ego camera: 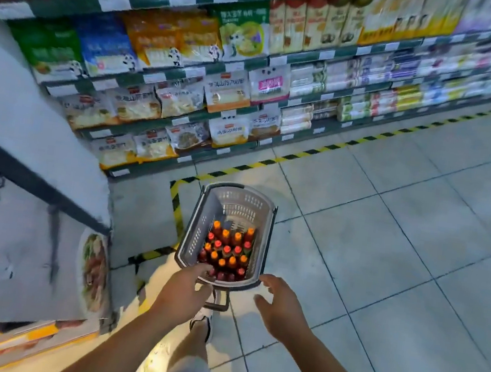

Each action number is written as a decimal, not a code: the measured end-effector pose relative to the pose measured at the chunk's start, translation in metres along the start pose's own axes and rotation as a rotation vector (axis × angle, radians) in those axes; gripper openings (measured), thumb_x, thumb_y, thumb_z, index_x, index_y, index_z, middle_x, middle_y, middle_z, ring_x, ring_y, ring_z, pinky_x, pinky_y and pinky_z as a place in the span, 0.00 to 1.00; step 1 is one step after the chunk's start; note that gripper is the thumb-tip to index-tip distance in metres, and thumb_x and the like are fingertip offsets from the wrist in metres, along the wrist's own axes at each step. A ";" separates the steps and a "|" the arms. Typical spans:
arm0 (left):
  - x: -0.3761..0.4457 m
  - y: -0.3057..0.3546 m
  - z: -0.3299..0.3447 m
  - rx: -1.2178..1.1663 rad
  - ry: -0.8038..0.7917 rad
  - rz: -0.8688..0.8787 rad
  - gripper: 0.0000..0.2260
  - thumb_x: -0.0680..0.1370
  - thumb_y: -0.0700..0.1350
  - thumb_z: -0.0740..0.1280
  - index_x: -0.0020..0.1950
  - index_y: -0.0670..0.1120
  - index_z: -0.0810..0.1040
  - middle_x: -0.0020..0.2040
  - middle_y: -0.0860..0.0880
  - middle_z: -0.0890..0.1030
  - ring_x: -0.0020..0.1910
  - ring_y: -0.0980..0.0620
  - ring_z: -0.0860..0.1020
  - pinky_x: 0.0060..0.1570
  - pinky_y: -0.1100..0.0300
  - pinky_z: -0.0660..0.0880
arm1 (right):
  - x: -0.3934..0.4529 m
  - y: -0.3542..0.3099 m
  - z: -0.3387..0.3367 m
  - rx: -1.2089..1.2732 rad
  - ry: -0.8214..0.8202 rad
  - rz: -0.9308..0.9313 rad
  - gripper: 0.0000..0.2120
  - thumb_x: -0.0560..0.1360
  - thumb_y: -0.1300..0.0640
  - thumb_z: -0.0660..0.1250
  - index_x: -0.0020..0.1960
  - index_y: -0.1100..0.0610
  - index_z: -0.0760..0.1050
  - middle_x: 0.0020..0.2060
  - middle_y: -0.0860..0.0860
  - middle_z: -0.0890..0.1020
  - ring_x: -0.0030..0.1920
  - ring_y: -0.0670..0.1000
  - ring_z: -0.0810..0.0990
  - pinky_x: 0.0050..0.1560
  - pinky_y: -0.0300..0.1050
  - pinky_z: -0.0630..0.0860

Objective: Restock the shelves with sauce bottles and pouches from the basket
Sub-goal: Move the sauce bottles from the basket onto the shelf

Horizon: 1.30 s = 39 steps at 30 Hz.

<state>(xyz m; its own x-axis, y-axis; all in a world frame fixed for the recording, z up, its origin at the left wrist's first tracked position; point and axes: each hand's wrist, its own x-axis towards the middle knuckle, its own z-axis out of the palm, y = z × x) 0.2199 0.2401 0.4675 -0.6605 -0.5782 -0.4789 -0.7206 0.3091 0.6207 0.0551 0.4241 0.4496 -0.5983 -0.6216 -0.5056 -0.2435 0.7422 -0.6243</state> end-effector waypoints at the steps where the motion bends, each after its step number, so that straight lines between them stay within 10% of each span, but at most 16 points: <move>1: 0.019 -0.003 -0.002 -0.002 -0.028 -0.013 0.20 0.81 0.48 0.70 0.73 0.52 0.77 0.71 0.52 0.78 0.69 0.52 0.76 0.63 0.64 0.69 | 0.019 -0.005 -0.002 -0.008 -0.004 0.013 0.22 0.80 0.50 0.69 0.74 0.47 0.71 0.68 0.46 0.77 0.64 0.45 0.76 0.63 0.38 0.71; 6: 0.139 -0.029 -0.014 -0.034 -0.174 -0.118 0.21 0.81 0.52 0.68 0.74 0.57 0.75 0.70 0.53 0.78 0.59 0.48 0.82 0.49 0.61 0.73 | 0.131 -0.026 0.001 -0.008 -0.019 0.119 0.22 0.80 0.51 0.68 0.73 0.50 0.73 0.69 0.49 0.78 0.64 0.49 0.78 0.63 0.42 0.75; 20: 0.469 -0.147 0.054 0.076 -0.375 -0.203 0.23 0.82 0.50 0.67 0.77 0.52 0.72 0.73 0.46 0.76 0.52 0.47 0.84 0.56 0.48 0.82 | 0.423 0.064 0.120 -0.116 -0.163 0.351 0.03 0.80 0.51 0.63 0.54 0.46 0.73 0.44 0.50 0.81 0.36 0.48 0.78 0.35 0.42 0.75; 27: 0.544 -0.213 0.155 0.125 -0.371 -0.242 0.24 0.83 0.50 0.68 0.78 0.52 0.69 0.67 0.47 0.80 0.48 0.53 0.80 0.38 0.60 0.74 | 0.508 0.148 0.198 -0.262 -0.342 0.354 0.20 0.81 0.49 0.65 0.71 0.48 0.70 0.58 0.53 0.81 0.52 0.54 0.79 0.50 0.48 0.75; 39: 0.595 -0.255 0.233 0.166 -0.335 -0.106 0.16 0.81 0.42 0.66 0.70 0.50 0.75 0.54 0.45 0.83 0.49 0.42 0.82 0.50 0.47 0.81 | 0.579 0.170 0.275 -0.128 -0.155 0.287 0.23 0.81 0.56 0.65 0.74 0.44 0.68 0.60 0.53 0.82 0.59 0.57 0.82 0.57 0.48 0.78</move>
<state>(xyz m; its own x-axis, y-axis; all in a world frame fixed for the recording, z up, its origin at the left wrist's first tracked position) -0.0383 -0.0063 -0.1205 -0.5934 -0.3435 -0.7279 -0.7945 0.3950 0.4612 -0.1225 0.1221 -0.1133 -0.5353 -0.4063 -0.7405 -0.1819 0.9116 -0.3687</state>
